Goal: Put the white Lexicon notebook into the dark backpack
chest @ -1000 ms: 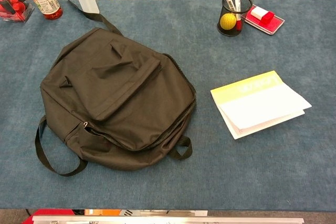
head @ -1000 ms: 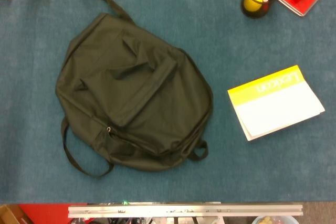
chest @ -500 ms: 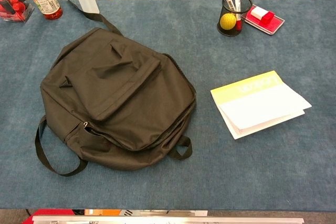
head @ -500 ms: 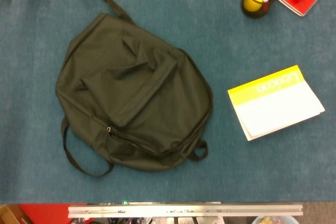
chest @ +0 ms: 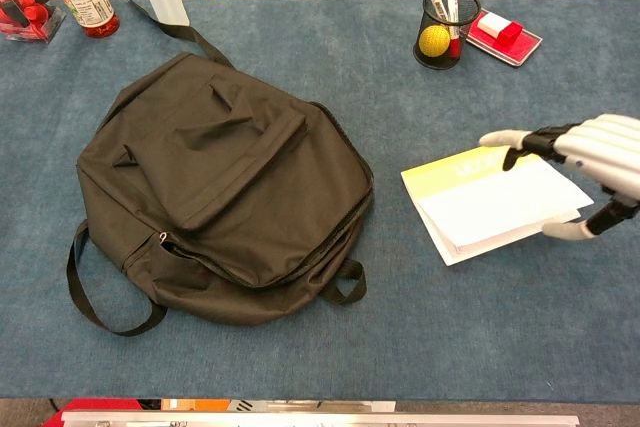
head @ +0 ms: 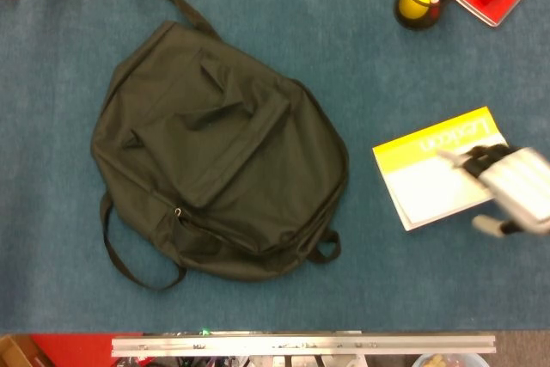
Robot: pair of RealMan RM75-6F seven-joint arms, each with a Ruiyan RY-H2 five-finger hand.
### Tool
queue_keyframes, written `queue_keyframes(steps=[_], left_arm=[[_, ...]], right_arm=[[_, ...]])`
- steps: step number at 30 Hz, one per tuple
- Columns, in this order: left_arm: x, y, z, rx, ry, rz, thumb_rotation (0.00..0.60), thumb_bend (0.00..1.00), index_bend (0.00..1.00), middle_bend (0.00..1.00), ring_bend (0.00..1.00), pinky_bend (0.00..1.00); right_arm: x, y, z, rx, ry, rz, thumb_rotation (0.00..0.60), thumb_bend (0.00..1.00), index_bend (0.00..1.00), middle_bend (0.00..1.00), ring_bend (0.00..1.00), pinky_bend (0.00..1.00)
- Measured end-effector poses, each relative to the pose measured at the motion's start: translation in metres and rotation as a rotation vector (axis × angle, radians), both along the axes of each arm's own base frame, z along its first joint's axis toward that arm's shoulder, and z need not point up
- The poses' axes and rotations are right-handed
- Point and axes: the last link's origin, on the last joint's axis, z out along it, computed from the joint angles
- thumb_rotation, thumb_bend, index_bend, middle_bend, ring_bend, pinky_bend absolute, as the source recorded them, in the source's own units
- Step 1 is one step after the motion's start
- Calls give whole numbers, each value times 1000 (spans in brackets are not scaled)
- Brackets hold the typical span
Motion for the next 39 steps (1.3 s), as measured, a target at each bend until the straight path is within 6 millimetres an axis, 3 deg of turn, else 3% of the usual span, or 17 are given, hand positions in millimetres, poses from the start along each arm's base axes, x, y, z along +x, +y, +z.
queue_keyframes(steps=[9,17,25,32,39], left_arm=[[-6,-4,2,3,5,24,600,272,226,299,264,285],[-7,-8,0,-7,6,26,600,272,226,299,264,285],[-7,-8,-2,-14,-3,21,600,272,226,299,264,285],[-5,-7,-4,-25,-10,9,600,272,226,299,265,285],[-3,-7,-5,-29,-19,-3,600,272,227,299,266,284]], right_arm=[[28,11,-45,188,-13,105,600,139,107,330,235,302],[30,22,-61,281,25,145,600,137,107,361,291,302],[3,18,-49,244,96,84,600,137,108,365,329,302],[-25,8,-20,131,159,1,600,138,107,366,330,302],[-24,7,3,38,30,-42,600,138,108,366,330,302]])
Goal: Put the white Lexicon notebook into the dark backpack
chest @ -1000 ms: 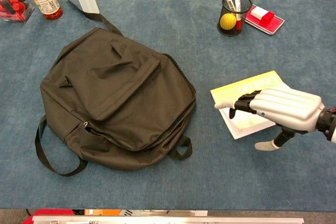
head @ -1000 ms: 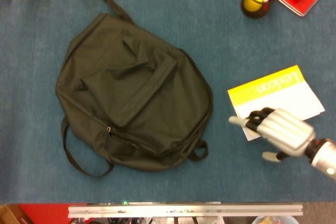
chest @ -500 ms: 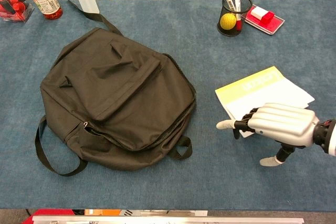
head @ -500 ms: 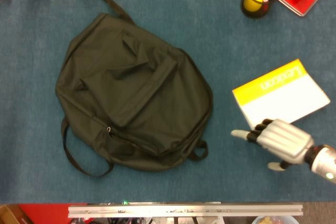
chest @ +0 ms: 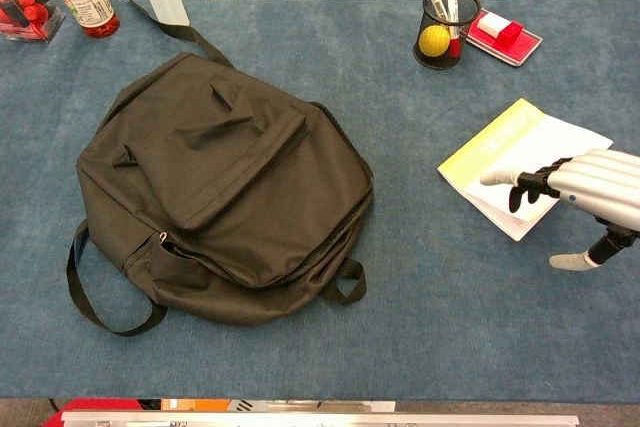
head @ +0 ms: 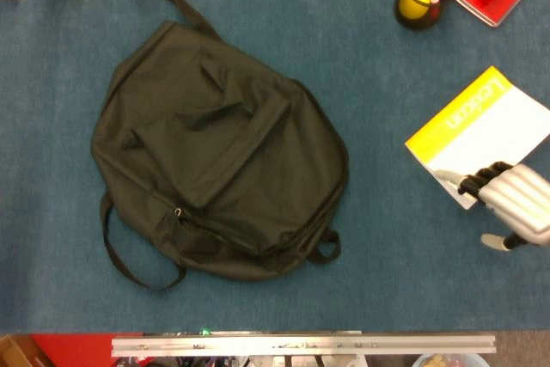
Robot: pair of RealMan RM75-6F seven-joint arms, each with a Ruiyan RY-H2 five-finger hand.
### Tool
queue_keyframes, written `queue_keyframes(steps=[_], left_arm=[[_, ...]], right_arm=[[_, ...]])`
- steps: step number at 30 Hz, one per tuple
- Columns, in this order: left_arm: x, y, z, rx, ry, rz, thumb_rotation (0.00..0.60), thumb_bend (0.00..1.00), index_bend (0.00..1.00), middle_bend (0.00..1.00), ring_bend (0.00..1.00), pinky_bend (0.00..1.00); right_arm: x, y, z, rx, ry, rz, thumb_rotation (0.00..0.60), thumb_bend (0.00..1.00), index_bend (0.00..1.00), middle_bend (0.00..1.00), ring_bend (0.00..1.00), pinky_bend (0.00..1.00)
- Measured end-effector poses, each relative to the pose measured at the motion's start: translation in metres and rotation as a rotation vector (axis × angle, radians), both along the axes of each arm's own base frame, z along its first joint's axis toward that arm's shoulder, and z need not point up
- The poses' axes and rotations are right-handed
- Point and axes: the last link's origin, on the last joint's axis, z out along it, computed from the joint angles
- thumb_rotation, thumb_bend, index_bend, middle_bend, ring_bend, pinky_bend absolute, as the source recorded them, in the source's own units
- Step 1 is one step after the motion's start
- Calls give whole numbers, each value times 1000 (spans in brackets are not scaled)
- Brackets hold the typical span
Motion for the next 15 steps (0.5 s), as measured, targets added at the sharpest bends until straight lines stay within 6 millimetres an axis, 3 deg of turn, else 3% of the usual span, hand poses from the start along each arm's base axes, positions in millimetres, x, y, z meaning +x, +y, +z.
queue_keyframes(steps=[5,15], left_arm=[[-1,0,3,5,-2,-3,600,272,227,299,266,285],[-4,1,-2,-16,-5,12,600,272,227,299,267,285]], right_arm=[[-3,-7,24,-80,-42,-31,600,136,108,365,329,302],[-30,-50,54,-168,177,-170,600,134,108,362,328,302]])
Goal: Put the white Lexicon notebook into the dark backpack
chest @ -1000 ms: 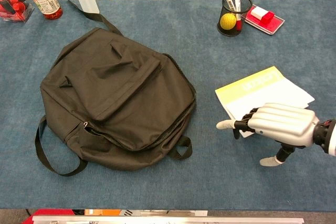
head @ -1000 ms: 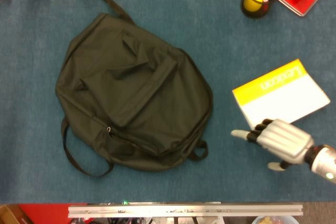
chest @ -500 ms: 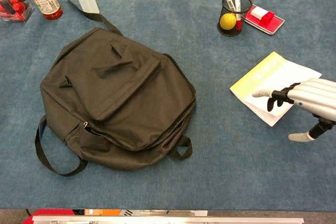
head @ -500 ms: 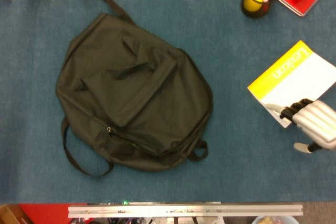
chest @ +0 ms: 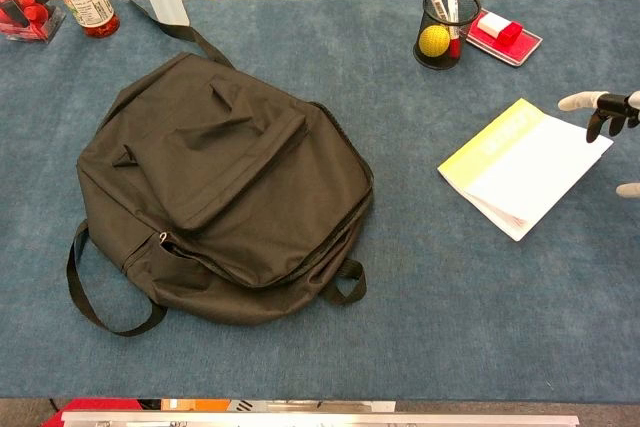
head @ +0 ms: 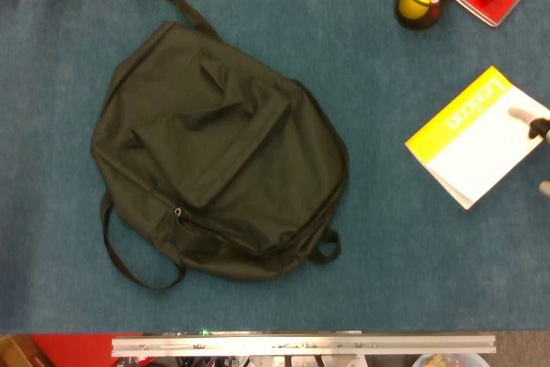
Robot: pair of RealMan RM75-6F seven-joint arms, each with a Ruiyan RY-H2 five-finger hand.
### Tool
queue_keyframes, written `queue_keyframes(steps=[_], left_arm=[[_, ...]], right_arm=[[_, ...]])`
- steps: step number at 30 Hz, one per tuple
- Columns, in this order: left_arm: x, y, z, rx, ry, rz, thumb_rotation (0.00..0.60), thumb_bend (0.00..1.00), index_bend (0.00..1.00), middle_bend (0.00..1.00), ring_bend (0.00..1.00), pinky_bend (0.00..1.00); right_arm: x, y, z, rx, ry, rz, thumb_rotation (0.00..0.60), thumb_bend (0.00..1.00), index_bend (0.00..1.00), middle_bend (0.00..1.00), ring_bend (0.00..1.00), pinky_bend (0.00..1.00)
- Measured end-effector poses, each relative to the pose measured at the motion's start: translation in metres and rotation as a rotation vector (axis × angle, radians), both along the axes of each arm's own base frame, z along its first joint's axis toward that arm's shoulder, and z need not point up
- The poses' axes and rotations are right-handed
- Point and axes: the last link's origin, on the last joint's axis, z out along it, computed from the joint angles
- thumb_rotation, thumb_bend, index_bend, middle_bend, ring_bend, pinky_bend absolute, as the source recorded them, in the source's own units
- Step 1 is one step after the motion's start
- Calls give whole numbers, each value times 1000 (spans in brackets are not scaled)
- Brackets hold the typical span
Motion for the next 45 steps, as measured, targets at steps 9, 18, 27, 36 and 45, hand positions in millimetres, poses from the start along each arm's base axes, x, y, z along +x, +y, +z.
queue_keyframes(steps=[9,18,27,36,45], left_arm=[[-2,2,-4,-12,-2,14,600,272,227,299,266,285],[-3,5,-10,-32,-4,21,600,272,227,299,267,285],[-4,7,-13,-39,-4,25,600,272,227,299,266,285],[-4,6,-10,-23,-6,21,600,272,227,293,267,285],[-6,2,-3,3,1,25,600,272,227,289,266,285]], right_arm=[[-20,-43,-4,-22,117,-108,600,134,107,356,321,302],[-42,-71,-15,-23,191,-210,600,136,108,356,321,302],[-43,-82,-34,1,194,-239,600,136,107,356,321,302],[-13,-96,-62,6,138,-138,600,136,108,356,321,302],[36,-110,-96,44,45,-23,600,138,108,356,321,302]])
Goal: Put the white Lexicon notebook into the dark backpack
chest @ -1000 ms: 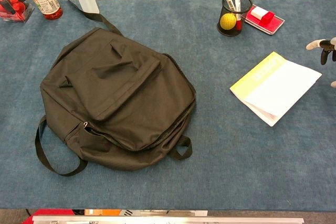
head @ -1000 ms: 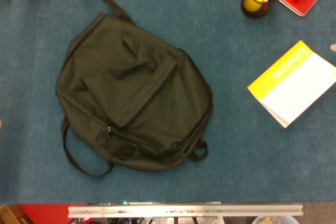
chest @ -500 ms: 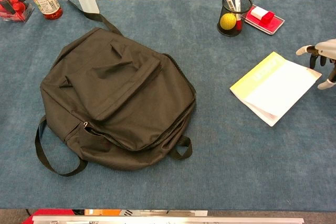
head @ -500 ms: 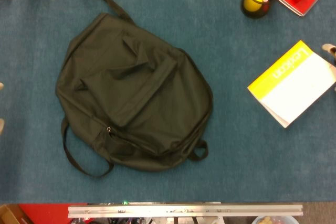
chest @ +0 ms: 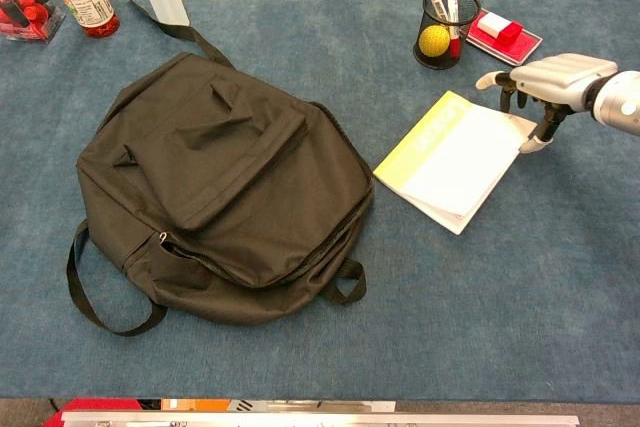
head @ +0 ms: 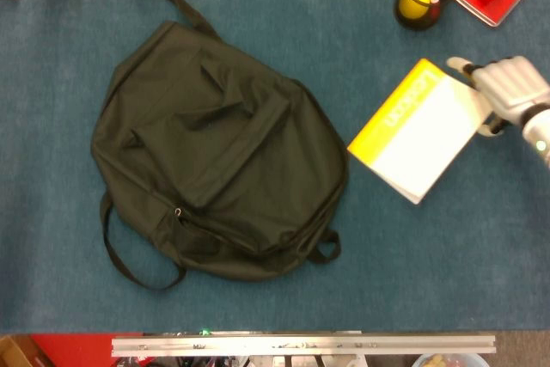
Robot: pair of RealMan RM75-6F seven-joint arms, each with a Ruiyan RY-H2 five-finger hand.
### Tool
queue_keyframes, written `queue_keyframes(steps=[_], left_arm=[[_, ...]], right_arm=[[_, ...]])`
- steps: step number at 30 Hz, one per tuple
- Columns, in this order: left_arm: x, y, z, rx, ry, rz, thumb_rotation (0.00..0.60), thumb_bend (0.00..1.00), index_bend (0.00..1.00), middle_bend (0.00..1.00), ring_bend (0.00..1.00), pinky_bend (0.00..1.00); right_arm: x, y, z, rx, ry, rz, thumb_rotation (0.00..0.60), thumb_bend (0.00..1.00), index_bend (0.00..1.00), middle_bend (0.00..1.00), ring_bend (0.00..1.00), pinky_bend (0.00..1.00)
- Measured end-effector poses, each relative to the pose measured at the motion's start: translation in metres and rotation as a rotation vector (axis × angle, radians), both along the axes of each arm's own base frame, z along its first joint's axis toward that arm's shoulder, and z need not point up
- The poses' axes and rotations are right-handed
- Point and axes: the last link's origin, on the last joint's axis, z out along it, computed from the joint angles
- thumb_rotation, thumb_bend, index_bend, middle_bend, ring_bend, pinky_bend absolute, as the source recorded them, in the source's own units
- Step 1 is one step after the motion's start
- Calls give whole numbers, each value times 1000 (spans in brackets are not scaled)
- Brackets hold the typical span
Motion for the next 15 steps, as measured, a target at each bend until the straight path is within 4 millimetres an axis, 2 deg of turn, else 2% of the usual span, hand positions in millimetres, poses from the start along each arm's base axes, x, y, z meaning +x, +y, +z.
queue_keyframes(steps=[3,7,11,15], left_arm=[[-1,-3,2,6,2,6,600,272,227,287,266,285],[-2,-6,5,10,-3,7,600,272,227,286,267,285],[-3,-8,8,14,-8,7,600,272,227,286,266,285],[-2,-11,9,17,-12,1,600,272,227,287,267,285]], right_arm=[[11,-2,-5,17,-10,25,600,141,108,356,321,302],[12,1,2,19,-1,32,600,149,107,355,319,302],[11,11,20,30,6,32,600,163,108,348,313,302],[16,30,46,48,-6,40,600,166,108,347,313,302]])
